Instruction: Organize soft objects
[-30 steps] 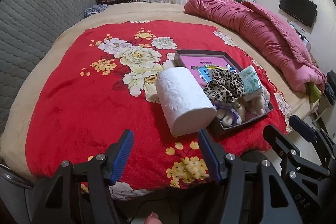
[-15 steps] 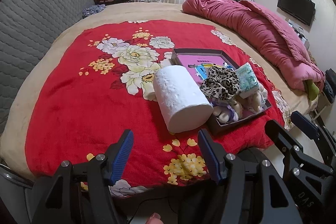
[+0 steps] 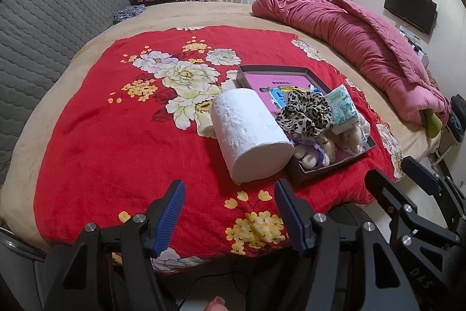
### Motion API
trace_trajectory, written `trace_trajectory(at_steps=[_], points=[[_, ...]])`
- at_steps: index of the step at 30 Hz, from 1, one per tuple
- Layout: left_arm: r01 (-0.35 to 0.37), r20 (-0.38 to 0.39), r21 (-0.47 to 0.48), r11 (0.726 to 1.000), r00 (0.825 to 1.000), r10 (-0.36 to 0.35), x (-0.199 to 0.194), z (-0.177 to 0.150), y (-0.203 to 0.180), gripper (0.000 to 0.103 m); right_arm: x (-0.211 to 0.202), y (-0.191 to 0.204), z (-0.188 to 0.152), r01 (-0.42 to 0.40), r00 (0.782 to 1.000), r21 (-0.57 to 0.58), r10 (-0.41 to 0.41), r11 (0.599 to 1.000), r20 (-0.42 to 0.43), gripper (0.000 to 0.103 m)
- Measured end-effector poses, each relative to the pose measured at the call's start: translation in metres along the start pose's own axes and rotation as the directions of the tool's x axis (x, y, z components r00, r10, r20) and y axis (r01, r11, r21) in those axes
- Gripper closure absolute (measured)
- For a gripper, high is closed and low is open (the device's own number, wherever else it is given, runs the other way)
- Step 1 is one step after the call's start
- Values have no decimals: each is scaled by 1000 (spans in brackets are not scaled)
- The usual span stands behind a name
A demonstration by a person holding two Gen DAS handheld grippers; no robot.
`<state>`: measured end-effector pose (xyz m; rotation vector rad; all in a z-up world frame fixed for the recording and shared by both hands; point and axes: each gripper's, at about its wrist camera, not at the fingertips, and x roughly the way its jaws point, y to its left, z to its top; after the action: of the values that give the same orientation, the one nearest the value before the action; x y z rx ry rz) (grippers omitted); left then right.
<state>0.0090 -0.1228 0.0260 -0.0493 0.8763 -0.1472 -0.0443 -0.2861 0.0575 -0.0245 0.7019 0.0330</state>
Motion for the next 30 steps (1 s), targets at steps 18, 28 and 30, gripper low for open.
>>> trace_trajectory(at_steps=[18,28,30], points=[[-4,4,26,1000,1000,4,-1,-1,-6,40,3,1,-3,1,1000,-11,-1,1000,-14,29],[-13,-5,22,1000,1000,13,1,-1,-4,40,5,-3,-4,4,1000,-1,-4,1000,-18,29],[-15,-7,20,1000,1000,15,1,-1,-4,40,5,-3,-5,7,1000,-4,-7,1000,-19,29]])
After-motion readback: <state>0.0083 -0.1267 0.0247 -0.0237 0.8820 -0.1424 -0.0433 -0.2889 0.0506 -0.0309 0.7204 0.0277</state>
